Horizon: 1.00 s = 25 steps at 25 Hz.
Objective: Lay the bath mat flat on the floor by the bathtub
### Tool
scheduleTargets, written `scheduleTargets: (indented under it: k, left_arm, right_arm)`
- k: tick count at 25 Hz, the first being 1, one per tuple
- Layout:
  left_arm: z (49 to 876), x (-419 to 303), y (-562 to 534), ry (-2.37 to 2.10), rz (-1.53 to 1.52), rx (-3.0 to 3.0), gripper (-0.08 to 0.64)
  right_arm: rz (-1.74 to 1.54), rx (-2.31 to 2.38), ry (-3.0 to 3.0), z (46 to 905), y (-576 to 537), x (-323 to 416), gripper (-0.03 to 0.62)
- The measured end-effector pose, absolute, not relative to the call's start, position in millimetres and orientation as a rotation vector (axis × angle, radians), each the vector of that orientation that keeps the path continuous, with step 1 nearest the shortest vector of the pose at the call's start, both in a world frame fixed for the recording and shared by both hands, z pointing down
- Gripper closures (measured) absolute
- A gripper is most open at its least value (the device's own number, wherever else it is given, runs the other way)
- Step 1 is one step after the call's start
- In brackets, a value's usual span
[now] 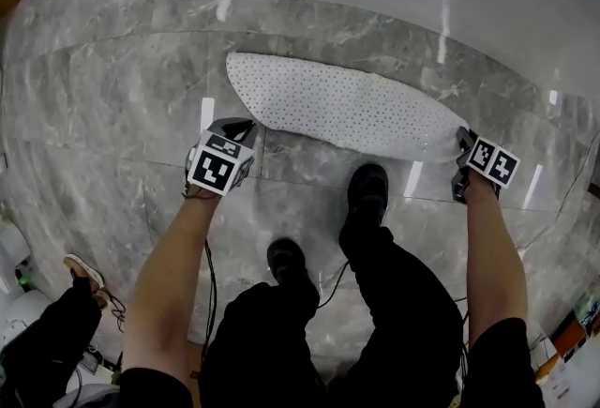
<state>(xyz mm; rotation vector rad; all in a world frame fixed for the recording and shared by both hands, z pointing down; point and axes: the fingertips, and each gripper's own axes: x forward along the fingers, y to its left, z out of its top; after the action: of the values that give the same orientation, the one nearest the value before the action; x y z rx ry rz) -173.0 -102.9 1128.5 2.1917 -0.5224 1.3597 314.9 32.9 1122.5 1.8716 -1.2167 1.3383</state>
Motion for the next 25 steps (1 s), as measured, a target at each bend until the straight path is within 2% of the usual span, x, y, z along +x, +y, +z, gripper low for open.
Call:
scheduleTargets:
  k: [4, 6, 11, 15, 18, 21, 25]
  left_arm:
    - [1160.1, -133.0, -130.4, -0.459, 1.379, 2.351, 0.502]
    - [1175.4, -107.2, -133.2, -0.339, 1.411, 2.431, 0.463]
    - [1198.6, -48.0, -153.3, -0.167, 1.453, 2.546, 0.37]
    - [1207.0, -2.8, -170.2, -0.066, 1.567, 2.66, 0.35]
    - [1228.5, 17.2, -163.6, 0.09, 1.709, 2.619, 0.298]
    - [1249.4, 19.5, -155.4, 0.233, 1.808, 2.504, 0.29]
    - [1267.0, 13.6, -144.0, 0.267, 1.743, 2.41, 0.291]
  right_arm:
    - [1.342, 1.931, -1.225, 1172.2, 27.5, 334.6, 0.515]
    - [1.31, 1.891, -1.292, 1185.6, 15.1, 331.6, 0.541]
    - [1.25, 1.717, -1.434, 1203.7, 12.3, 311.9, 0.541]
    - [1.302, 1.6, -1.476, 1222.4, 72.9, 295.6, 0.541]
    - [1.382, 1.584, -1.457, 1228.8, 126.1, 291.7, 0.538]
    - [1.441, 1.706, -1.422, 1224.0, 144.0, 310.7, 0.489]
    - [1.29, 1.694, -1.447, 1206.3, 119.8, 332.8, 0.489]
